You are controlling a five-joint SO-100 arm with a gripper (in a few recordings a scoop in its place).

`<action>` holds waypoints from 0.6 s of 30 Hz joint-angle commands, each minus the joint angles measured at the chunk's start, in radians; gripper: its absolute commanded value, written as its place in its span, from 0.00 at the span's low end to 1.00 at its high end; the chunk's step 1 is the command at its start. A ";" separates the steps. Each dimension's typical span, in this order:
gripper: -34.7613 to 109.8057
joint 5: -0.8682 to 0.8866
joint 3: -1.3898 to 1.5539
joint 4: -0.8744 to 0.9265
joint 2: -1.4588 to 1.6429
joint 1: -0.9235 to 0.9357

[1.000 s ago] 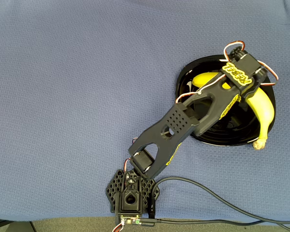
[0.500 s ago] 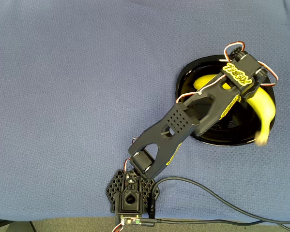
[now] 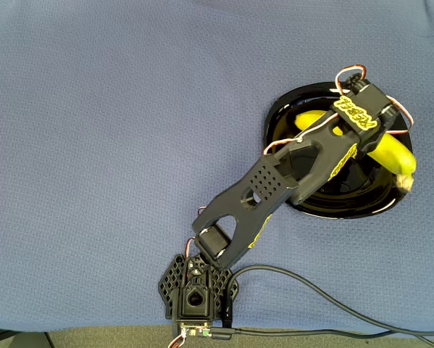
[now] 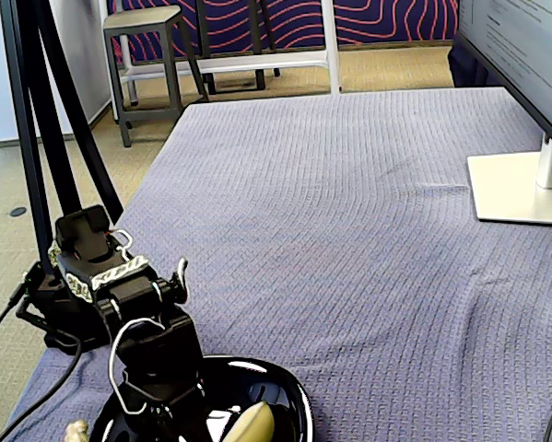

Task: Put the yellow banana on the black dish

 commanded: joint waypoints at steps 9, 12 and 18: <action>0.41 0.023 0.058 0.071 0.179 -0.035; 0.41 0.023 0.084 0.069 0.218 -0.043; 0.39 0.006 0.199 0.089 0.370 -0.058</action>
